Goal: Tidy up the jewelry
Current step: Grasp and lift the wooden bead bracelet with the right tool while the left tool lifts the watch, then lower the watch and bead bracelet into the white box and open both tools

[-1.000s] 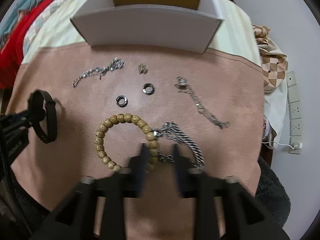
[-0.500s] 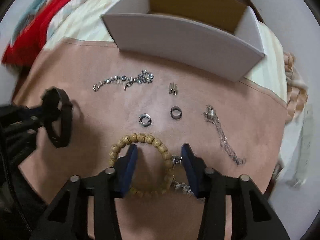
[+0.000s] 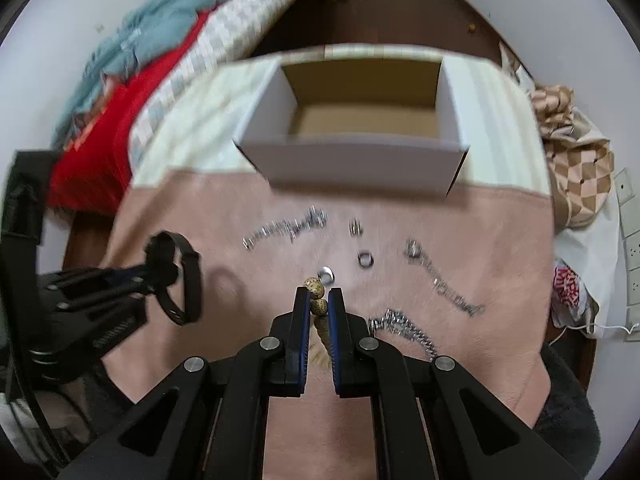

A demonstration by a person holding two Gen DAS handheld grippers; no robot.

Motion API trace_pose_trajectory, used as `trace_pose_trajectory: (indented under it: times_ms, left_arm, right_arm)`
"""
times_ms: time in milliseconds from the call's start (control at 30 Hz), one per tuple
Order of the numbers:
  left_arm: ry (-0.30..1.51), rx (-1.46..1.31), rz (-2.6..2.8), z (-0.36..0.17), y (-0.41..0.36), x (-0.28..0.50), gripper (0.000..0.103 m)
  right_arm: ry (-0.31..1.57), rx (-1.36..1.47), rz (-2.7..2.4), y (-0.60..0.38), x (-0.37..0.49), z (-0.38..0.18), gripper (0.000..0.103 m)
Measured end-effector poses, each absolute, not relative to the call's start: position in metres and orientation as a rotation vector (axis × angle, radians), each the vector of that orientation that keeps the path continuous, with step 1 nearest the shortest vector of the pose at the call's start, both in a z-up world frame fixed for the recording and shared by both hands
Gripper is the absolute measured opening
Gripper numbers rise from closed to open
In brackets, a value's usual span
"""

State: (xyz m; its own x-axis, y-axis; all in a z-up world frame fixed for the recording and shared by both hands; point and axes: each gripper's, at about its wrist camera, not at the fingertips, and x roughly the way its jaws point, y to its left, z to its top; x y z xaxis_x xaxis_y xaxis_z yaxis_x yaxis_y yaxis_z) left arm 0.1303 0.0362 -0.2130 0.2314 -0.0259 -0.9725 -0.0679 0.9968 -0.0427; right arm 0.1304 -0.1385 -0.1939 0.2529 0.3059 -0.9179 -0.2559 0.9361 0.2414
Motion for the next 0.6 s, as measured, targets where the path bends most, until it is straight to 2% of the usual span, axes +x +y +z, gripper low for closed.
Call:
trace_pose_trajectory:
  times_ms: [233, 333, 600]
  left_arm:
    - [1.251, -0.118, -0.036, -0.158, 0.024, 0.172, 0.01]
    - [1.228, -0.133, -0.057, -0.146, 0.02, 0.199, 0.01]
    - [1.265, -0.128, -0.086, -0.164, 0.012, 0.275, 0.01]
  right_arm:
    - [1.118, 0.112, 0.398, -0.149, 0.162, -0.119, 0.009]
    - [1.081, 0.105, 0.393, -0.15, 0.191, -0.104, 0.009]
    - [1.122, 0.104, 0.354, -0.15, 0.264, -0.131, 0.009]
